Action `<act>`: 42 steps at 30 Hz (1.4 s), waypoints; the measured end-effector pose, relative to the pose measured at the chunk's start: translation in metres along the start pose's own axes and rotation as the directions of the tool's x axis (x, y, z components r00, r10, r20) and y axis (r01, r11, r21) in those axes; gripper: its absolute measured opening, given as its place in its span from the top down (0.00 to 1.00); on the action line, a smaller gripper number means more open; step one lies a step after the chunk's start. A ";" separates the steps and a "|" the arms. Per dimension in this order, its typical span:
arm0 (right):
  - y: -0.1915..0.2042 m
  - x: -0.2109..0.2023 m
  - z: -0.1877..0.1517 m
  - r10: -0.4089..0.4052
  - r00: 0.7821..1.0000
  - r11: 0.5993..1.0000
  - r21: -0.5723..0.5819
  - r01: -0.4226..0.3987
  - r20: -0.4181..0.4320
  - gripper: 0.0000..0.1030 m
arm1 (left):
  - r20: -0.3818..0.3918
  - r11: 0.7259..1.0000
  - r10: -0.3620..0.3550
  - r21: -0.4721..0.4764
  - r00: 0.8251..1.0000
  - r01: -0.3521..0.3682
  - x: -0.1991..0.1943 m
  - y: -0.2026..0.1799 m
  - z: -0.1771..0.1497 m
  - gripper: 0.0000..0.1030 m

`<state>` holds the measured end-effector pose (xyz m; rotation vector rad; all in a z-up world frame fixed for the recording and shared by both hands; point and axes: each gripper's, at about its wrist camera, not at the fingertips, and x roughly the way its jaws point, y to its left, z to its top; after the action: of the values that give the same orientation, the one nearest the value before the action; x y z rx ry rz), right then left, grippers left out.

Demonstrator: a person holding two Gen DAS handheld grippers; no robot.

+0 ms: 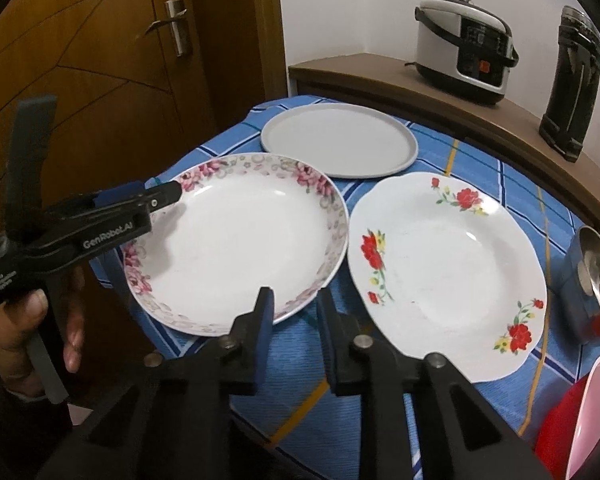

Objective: Organize plates and bowls
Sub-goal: 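Close the left gripper on the rim of the pink-floral bowl, then lift the pink-floral bowl with the left gripper toward the grey plate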

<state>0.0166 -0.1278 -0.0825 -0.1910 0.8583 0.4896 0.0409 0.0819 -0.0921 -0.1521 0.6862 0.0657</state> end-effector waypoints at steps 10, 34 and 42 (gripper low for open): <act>-0.004 0.008 0.004 -0.048 0.999 0.997 0.054 0.048 -0.012 0.78 | -0.006 0.999 -0.028 0.036 1.000 0.028 0.010 0.001 0.007 0.44; -0.006 0.020 0.003 0.000 0.999 0.978 0.210 0.011 -0.052 0.73 | -0.038 0.986 -0.106 0.127 0.994 0.110 0.032 0.003 0.018 0.44; -0.009 0.028 0.009 -0.015 1.000 0.979 0.204 0.019 -0.023 0.80 | -0.062 0.980 -0.138 0.137 0.988 0.146 0.033 -0.005 0.014 0.73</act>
<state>0.0426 -0.1228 -0.0985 -0.0148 0.9212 0.3810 0.0757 0.0794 -0.1016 -0.0669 0.7280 -0.1239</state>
